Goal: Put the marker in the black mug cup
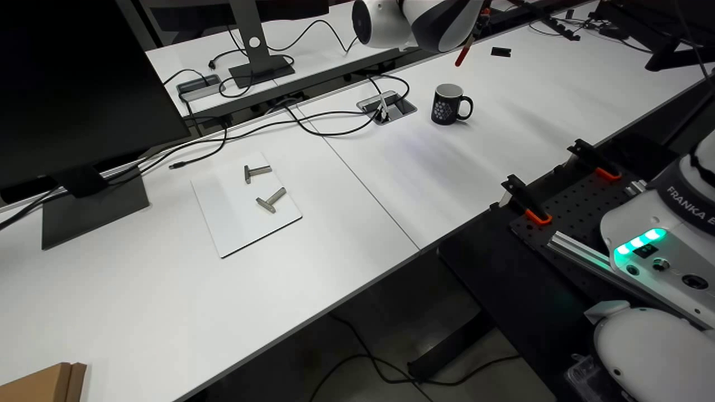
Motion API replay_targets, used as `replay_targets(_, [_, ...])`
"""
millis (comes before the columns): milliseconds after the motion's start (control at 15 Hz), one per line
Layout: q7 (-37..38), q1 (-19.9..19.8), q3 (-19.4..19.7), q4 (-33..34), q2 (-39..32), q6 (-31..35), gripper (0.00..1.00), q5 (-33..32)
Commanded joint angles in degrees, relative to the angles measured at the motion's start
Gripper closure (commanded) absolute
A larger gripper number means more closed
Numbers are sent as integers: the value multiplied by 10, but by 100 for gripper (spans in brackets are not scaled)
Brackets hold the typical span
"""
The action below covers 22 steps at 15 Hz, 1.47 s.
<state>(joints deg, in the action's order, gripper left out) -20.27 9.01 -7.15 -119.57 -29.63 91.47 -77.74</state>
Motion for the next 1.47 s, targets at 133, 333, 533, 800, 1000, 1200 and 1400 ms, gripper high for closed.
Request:
replay_targets(133, [-25,14,-14,60,-47,-76,97,8])
replay_targets(333, [-50,-2,-22,78,-63,-21,97,-6])
replay_targets(533, [-76,-16,-18,99,-81,17,97,1])
replay_targets(800, [-99,-33,-11,118,-97,38,97,9])
replay_targets(1000, [-111,-41,-7,131,-105,40,97,13])
replay_targets(1200, [-120,-48,-5,142,-113,42,97,15])
replay_targets(1400, [-132,-52,-4,153,-122,48,97,19])
